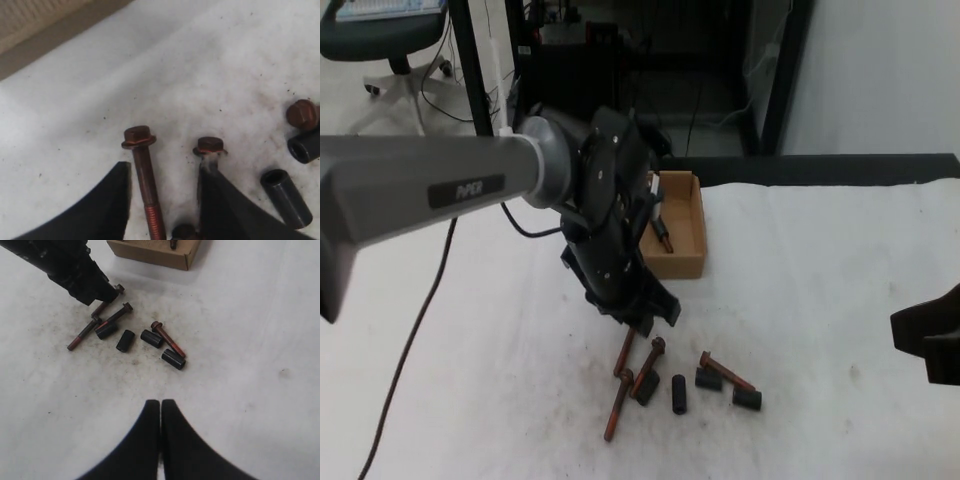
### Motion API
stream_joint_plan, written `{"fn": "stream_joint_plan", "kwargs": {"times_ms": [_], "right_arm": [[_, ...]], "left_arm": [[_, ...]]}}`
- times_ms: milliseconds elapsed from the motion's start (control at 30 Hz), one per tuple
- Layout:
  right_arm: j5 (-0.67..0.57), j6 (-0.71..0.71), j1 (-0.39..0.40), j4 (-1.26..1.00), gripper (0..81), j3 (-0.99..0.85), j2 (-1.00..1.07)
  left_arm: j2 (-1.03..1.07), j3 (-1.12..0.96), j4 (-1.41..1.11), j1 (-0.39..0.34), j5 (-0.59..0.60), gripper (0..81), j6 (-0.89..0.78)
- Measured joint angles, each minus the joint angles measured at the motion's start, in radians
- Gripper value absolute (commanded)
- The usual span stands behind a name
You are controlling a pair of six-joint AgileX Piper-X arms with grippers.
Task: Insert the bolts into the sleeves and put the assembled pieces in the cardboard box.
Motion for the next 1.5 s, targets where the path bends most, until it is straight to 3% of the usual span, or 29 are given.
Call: {"fn": "stream_joint_plan", "kwargs": {"times_ms": [1267,1400,1500], "right_arm": [[0.000,0.000,0.000,0.000,0.8,0.000,0.000],[0.000,0.000,0.000,0.000,0.8,0.000,0.000],[0.000,0.000,0.000,0.000,0.8,0.000,0.000]], "left_arm": [[0.070,-0.010,0.003,0.000,-0.065,40.0,0.078],[0.070,-0.010,-0.002,-0.002,-0.079,28.0,0.078],[0.070,-0.010,-0.007,-0.003,-0.088,8.3,0.078]]}}
